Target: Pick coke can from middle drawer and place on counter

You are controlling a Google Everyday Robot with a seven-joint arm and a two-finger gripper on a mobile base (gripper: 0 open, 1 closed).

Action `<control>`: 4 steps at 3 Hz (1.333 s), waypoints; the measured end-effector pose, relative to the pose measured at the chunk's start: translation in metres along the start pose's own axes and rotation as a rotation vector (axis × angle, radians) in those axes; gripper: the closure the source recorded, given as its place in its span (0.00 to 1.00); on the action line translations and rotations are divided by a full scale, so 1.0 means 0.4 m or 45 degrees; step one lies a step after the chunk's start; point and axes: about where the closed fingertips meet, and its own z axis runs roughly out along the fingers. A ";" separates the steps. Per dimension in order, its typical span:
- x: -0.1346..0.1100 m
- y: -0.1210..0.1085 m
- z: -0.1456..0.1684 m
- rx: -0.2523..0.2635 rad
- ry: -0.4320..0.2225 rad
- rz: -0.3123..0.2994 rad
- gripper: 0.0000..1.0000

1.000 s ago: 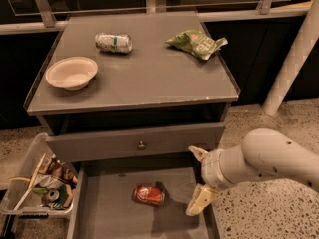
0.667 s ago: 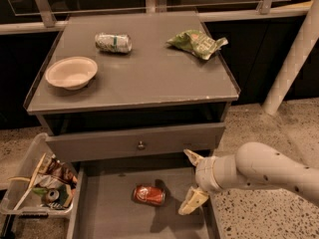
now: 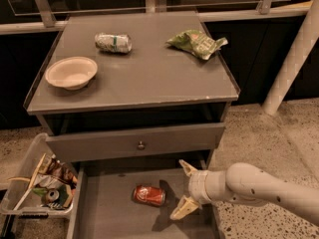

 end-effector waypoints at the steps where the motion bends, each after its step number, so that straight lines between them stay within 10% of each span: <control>1: 0.000 0.000 0.000 0.000 0.000 0.000 0.00; 4: 0.115 0.008 0.181 -0.040 0.026 0.125 0.00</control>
Offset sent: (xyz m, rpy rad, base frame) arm 0.0052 0.0124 -0.0480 -0.0217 0.0776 -0.0158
